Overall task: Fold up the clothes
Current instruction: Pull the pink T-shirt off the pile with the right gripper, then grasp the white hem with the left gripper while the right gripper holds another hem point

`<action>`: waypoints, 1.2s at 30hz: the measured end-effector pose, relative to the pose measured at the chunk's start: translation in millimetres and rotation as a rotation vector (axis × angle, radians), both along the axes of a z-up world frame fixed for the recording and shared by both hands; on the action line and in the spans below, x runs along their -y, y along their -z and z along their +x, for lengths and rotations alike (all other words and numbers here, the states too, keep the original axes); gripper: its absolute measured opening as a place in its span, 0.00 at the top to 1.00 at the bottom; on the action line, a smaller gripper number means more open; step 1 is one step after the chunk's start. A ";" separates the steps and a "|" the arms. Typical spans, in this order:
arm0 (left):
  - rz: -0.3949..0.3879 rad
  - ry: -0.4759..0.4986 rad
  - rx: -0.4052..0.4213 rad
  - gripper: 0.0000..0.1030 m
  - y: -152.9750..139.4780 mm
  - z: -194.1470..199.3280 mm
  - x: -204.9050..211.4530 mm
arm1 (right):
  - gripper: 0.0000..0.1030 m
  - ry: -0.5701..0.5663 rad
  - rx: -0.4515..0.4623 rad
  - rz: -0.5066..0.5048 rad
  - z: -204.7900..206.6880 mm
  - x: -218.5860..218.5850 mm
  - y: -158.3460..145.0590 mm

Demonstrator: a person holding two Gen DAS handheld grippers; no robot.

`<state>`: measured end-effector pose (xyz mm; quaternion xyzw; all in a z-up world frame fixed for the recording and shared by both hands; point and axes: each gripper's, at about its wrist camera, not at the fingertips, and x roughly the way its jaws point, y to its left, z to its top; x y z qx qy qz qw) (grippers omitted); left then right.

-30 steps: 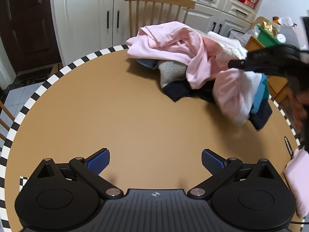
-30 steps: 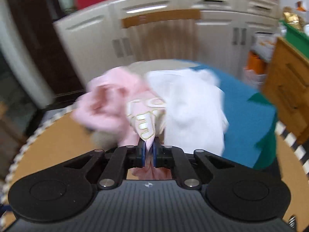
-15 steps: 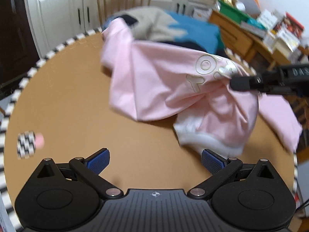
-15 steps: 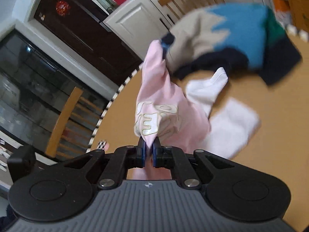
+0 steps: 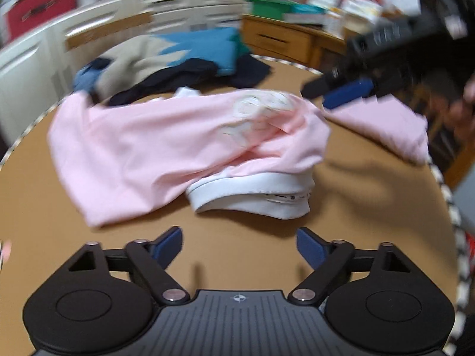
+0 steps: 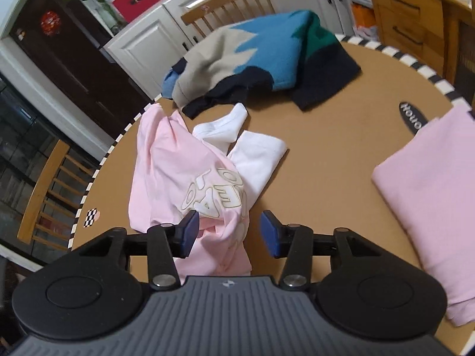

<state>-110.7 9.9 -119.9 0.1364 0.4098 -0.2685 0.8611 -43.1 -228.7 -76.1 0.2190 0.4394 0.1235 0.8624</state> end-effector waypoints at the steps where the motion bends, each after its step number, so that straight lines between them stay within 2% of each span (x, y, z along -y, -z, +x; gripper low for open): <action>1: 0.027 0.020 -0.008 0.31 8.9 7.3 5.0 | 0.53 -0.003 -0.006 0.004 -2.8 2.6 -0.9; 2: 0.065 0.039 -0.008 0.38 14.2 13.8 8.3 | 0.53 -0.005 -0.013 0.008 -7.4 5.4 -1.3; 5: 0.144 0.091 0.058 0.38 20.3 19.4 9.6 | 0.51 -0.009 -0.036 0.020 -18.9 11.8 0.6; 12: 0.201 0.220 0.131 0.37 27.0 37.2 20.3 | 0.47 -0.009 -0.094 0.038 -22.4 13.7 13.7; 14: 0.208 0.242 0.128 0.49 30.8 42.8 26.7 | 0.45 -0.006 -0.101 0.042 -22.5 14.2 14.1; 15: 0.206 0.241 0.111 0.52 32.8 47.3 29.5 | 0.43 -0.005 -0.103 0.044 -22.2 14.4 13.8; 16: 0.189 0.226 0.095 0.58 33.1 52.0 30.1 | 0.42 -0.006 -0.104 0.042 -22.2 14.4 13.2; 19: 0.134 0.151 0.051 0.90 31.4 66.5 28.0 | 0.40 -0.019 -0.092 -0.004 -23.3 12.8 10.2; 20: 0.108 0.118 0.034 0.92 29.6 71.3 25.2 | 0.40 -0.026 -0.086 -0.031 -24.1 12.0 9.5; 22: 0.032 0.061 -0.019 0.93 23.3 79.1 17.3 | 0.40 -0.047 -0.077 -0.075 -26.1 10.5 10.2; 26: -0.080 -0.004 -0.069 0.93 4.3 83.7 6.1 | 0.40 -0.129 -0.077 -0.135 -30.8 -1.9 18.0; 30: -0.204 -0.057 -0.088 0.93 -19.9 82.5 -4.1 | 0.40 -0.356 -0.020 -0.208 -40.9 -42.6 30.5; 32: -0.262 -0.076 -0.097 0.93 -31.9 82.7 -6.4 | 0.41 -0.435 0.025 -0.263 -42.3 -63.8 36.8; 35: -0.331 -0.094 -0.102 0.93 -50.4 81.5 -7.2 | 0.45 -0.428 0.089 -0.374 -38.1 -90.5 44.9; 36: -0.350 -0.099 -0.102 0.93 -56.7 80.3 -7.5 | 0.45 -0.385 0.111 -0.381 -37.4 -94.9 43.9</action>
